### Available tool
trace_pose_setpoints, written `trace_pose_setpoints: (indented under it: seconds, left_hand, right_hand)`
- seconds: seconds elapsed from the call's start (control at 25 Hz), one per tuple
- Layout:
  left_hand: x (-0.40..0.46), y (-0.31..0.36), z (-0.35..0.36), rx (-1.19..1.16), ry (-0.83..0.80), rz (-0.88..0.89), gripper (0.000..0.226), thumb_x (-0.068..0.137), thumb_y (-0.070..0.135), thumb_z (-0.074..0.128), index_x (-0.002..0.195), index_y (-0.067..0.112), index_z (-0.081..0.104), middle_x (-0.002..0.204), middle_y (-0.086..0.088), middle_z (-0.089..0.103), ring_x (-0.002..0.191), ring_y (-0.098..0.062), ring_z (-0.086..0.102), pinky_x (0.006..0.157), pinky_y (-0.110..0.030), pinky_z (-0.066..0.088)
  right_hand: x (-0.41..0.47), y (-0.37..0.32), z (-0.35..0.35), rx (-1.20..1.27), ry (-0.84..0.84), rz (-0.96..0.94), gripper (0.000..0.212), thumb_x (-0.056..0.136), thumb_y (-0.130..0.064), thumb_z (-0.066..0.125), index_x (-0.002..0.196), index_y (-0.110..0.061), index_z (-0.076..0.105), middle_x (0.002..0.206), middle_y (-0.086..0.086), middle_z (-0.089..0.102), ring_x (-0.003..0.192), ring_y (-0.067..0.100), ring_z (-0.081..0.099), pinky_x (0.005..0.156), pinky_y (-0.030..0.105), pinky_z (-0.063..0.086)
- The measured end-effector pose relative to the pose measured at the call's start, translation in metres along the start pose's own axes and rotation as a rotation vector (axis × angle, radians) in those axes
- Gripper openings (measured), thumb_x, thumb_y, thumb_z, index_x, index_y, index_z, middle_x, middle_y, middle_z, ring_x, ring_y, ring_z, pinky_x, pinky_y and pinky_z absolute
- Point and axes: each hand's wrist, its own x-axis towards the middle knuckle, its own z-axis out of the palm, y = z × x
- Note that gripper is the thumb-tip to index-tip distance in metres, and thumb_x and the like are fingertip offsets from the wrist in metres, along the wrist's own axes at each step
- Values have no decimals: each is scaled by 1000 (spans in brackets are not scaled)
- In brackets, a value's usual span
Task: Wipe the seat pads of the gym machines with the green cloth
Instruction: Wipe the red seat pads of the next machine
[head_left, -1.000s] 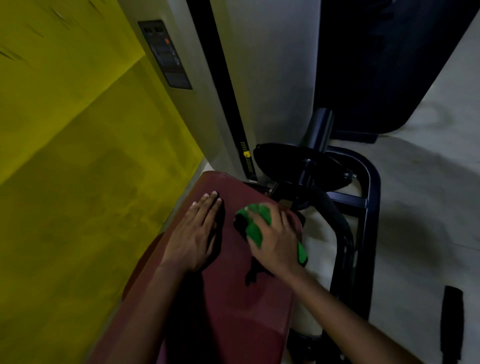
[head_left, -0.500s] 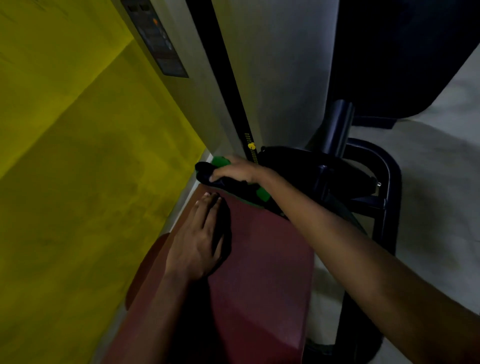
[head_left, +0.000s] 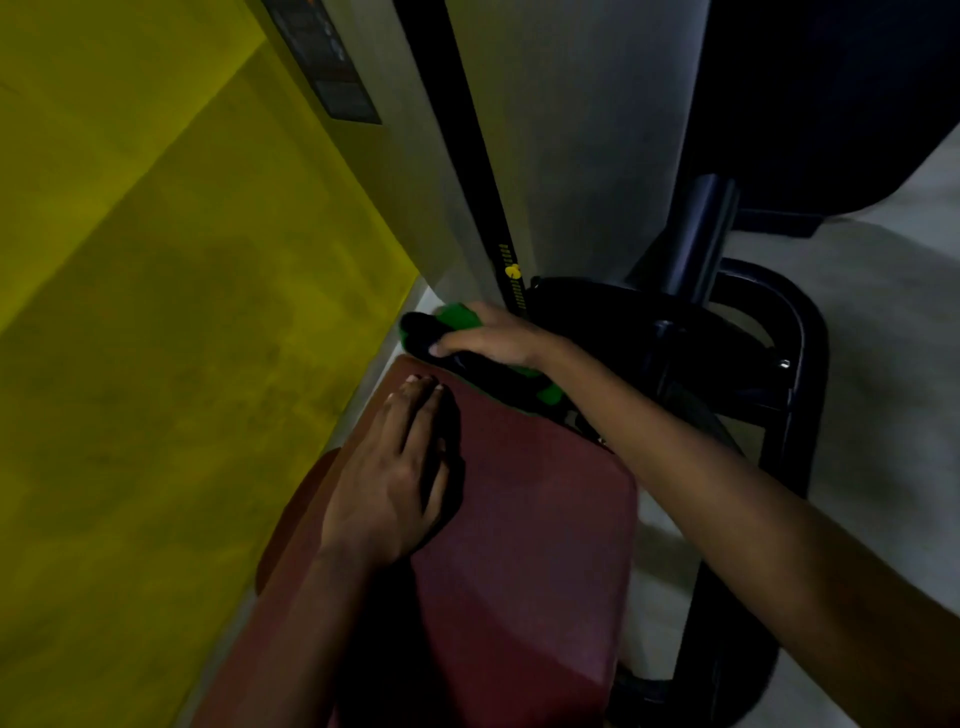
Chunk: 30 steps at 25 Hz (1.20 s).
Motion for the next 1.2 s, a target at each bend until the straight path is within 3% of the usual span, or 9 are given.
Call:
trace_pose_setpoints:
  seconds: [0.12, 0.24, 0.32, 0.48, 0.6, 0.76, 0.88, 0.96, 1.2]
  left_hand:
    - [0, 0, 0, 13, 5, -8, 54, 95, 28, 39, 138, -4, 41, 142, -21, 42, 136, -30, 35, 108, -46, 37]
    - [1, 1, 0, 39, 17, -3, 53, 95, 28, 36, 138, -3, 43, 143, -19, 43, 136, -29, 36, 110, -44, 34]
    - [1, 0, 0, 52, 18, 6, 53, 96, 27, 35, 139, -2, 43, 144, -18, 42, 137, -28, 36, 112, -42, 32]
    - [0, -1, 1, 61, 18, 18, 54, 95, 27, 33, 140, -3, 41, 147, -18, 38, 139, -29, 33, 114, -42, 28]
    - [1, 3, 1, 122, 8, 24, 55, 96, 28, 31, 140, -3, 40, 148, -19, 37, 139, -30, 33, 114, -41, 26]
    - [0, 3, 2, 240, -33, 62, 59, 98, 34, 26, 142, -4, 34, 150, -19, 32, 141, -30, 28, 116, -38, 18]
    - [0, 3, 1, 241, -37, 71, 62, 98, 39, 27, 143, -3, 33, 151, -19, 31, 142, -30, 26, 116, -36, 14]
    - [0, 4, 1, 231, -40, 81, 64, 97, 40, 27, 144, -3, 33, 151, -19, 30, 142, -30, 26, 116, -37, 13]
    - [-2, 4, 1, 265, -66, 99, 65, 97, 41, 24, 146, -1, 29, 154, -18, 25, 143, -29, 22, 117, -37, 8]
  right_hand:
    - [-5, 6, 1, 45, 34, 22, 31, 86, -16, 66, 113, -1, 60, 95, 5, 60, 89, 17, 57, 77, 27, 40]
    - [-33, 56, -11, 41, 146, 90, 27, 75, -28, 72, 96, -17, 60, 86, -4, 58, 87, 16, 56, 79, 26, 40]
    - [-50, 68, -14, 37, 156, 119, 12, 79, -24, 69, 79, -23, 57, 76, -6, 55, 77, 13, 54, 74, 27, 39]
    - [-51, 45, -5, -8, 194, 103, 21, 83, -19, 62, 68, -28, 51, 70, -6, 52, 69, 12, 51, 62, 26, 35]
    - [-73, 45, 0, -132, 292, 115, 13, 83, -28, 62, 73, -22, 56, 75, -3, 57, 74, 17, 56, 61, 27, 35]
    - [-135, 85, 16, -392, 599, 129, 26, 89, -31, 60, 108, -14, 63, 98, -3, 57, 91, 15, 53, 74, 31, 42]
    - [-152, 111, 25, -187, 739, 215, 7, 88, -33, 61, 82, -28, 59, 87, -6, 57, 85, 18, 55, 70, 29, 39]
    - [-146, 116, 21, -24, 742, 251, 28, 85, -29, 61, 60, -26, 49, 64, -5, 53, 67, 20, 55, 62, 30, 37]
    - [-184, 138, 92, 539, 1046, 189, 7, 89, -17, 61, 83, -13, 62, 80, 2, 65, 77, 19, 61, 68, 26, 47]
